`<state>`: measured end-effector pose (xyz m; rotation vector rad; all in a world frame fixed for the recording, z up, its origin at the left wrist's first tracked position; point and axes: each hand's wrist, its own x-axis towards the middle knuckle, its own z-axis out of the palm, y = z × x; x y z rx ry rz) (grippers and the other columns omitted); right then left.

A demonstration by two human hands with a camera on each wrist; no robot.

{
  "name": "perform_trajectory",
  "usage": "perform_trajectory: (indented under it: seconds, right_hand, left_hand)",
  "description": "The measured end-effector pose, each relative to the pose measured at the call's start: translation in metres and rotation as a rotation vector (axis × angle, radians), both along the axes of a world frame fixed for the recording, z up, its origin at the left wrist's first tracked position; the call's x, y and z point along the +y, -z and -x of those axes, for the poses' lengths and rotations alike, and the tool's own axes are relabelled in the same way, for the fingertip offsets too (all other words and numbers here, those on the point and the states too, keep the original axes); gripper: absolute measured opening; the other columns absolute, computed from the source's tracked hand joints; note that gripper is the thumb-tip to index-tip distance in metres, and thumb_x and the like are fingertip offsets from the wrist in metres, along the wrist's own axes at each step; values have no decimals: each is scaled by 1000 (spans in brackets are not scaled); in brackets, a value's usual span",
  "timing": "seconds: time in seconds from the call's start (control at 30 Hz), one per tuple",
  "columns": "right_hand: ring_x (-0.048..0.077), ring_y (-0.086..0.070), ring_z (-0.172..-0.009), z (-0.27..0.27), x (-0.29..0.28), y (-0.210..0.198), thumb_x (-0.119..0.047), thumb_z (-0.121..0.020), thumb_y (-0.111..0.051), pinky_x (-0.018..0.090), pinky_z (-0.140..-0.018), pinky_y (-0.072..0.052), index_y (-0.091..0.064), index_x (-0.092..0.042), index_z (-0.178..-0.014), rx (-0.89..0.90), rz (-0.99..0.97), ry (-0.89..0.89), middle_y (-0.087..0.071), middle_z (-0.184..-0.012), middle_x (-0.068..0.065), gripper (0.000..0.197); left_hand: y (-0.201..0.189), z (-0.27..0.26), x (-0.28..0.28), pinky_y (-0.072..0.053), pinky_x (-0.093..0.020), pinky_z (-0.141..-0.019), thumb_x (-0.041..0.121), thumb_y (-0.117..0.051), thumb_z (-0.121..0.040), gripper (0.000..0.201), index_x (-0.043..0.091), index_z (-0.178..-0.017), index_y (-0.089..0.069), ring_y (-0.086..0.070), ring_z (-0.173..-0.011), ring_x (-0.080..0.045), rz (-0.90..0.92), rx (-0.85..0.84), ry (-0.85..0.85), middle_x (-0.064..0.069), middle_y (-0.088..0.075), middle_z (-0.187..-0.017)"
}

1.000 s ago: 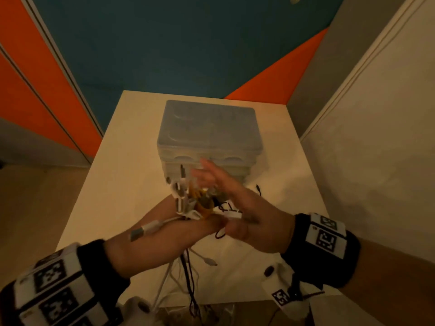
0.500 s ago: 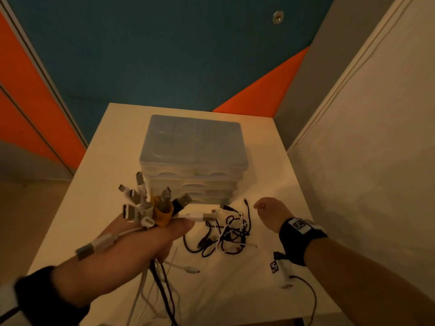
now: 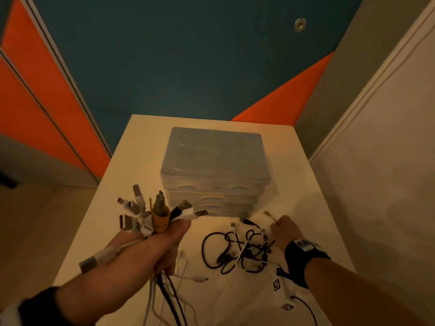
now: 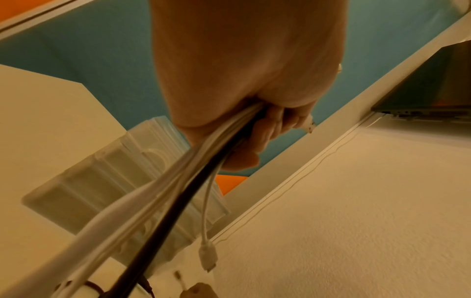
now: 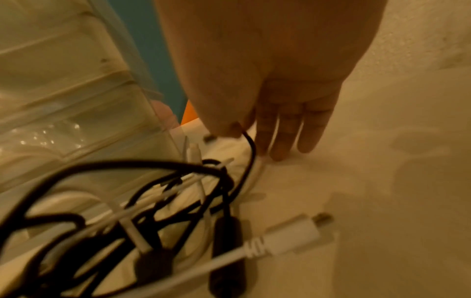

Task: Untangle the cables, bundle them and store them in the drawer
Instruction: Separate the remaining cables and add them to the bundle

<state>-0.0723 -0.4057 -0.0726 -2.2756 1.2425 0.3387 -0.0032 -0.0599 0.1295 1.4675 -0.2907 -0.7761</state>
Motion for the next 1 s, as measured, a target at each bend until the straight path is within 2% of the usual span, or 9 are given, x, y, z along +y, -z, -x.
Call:
perform_trajectory:
  seconds: [0.17,0.23,0.33,0.47,0.53,0.63,0.8,0.93,1.0]
  right_hand:
    - [28,-63,-70,11,19,-59,-17,-102,-40,37,-60,-45,-42,-15,-107,-689,-130,133,-62,-76,12,6]
    - [18,-61,-59,11,32,-88,-18,-103,-38,40,-58,-49,-42,-20,-108,-824,-147,36,-56,-68,6,7]
    - [9,-43,-46,6,56,-124,-18,-102,-39,29,-48,-41,-43,-27,-100,-960,-110,-188,-44,-59,-4,11]
    - [5,-32,-45,-1,92,-159,-16,-101,-39,19,-43,-31,-45,-33,-94,-1132,-182,-289,-39,-55,-8,19]
    - [8,-32,-46,-5,108,-168,-22,-101,-40,23,-42,-30,-46,-35,-93,-1181,-315,-301,-37,-55,-6,16]
    - [11,-34,-49,-11,128,-172,-37,-98,-44,31,-46,-31,-45,-38,-94,-1179,-384,-386,-39,-58,-4,5]
    - [15,-32,-50,-15,157,-164,-43,-94,-42,37,-45,-27,-45,-35,-99,-1129,-511,-490,-39,-62,-2,10]
    - [-2,-48,-55,-21,170,-164,-20,-100,-40,11,-54,-36,-46,-25,-101,-1152,-586,-533,-56,-68,-18,8]
    - [2,-49,-61,-21,172,-165,-16,-99,-43,18,-57,-39,-48,-27,-98,-1145,-581,-546,-58,-74,-10,12]
  left_hand:
    - [-6,-7,-8,-33,-39,-57,63,-61,-68,44,21,-53,-56,-33,-48,-21,1,-23,71,-7,-35,-52]
    - [-7,-8,-12,-32,-38,-56,62,-60,-69,43,21,-64,-68,-35,-49,-21,4,-67,66,-6,-38,-51]
    - [-11,-8,-22,-40,-35,-57,40,-71,-85,15,31,-73,-76,-45,-52,-19,-3,-142,60,-3,-48,-50]
    - [-13,-7,-37,-37,-30,-53,14,-63,-90,33,36,-71,-78,-45,-44,-19,-30,-139,-23,3,-52,-46]
    - [-13,-5,-41,-32,-38,-59,30,-58,-93,27,47,-80,-75,-34,-52,-27,-4,-108,-65,-14,-40,-54]
    - [-11,-2,-44,-20,-40,-54,53,-52,-79,32,37,-92,-76,-22,-48,-23,86,-20,-69,-10,-27,-55]
    - [-4,0,-49,-20,-33,-51,51,-54,-77,47,17,-106,-71,-25,-46,-11,155,13,-171,1,-29,-55]
    - [-7,4,-46,-36,-14,-48,19,-55,-93,14,23,-92,-69,-44,-40,3,95,-235,-172,13,-48,-42]
    - [-7,4,-46,-34,-4,-43,3,-58,-92,34,31,-76,-67,-46,-37,9,62,-312,-151,13,-52,-38]
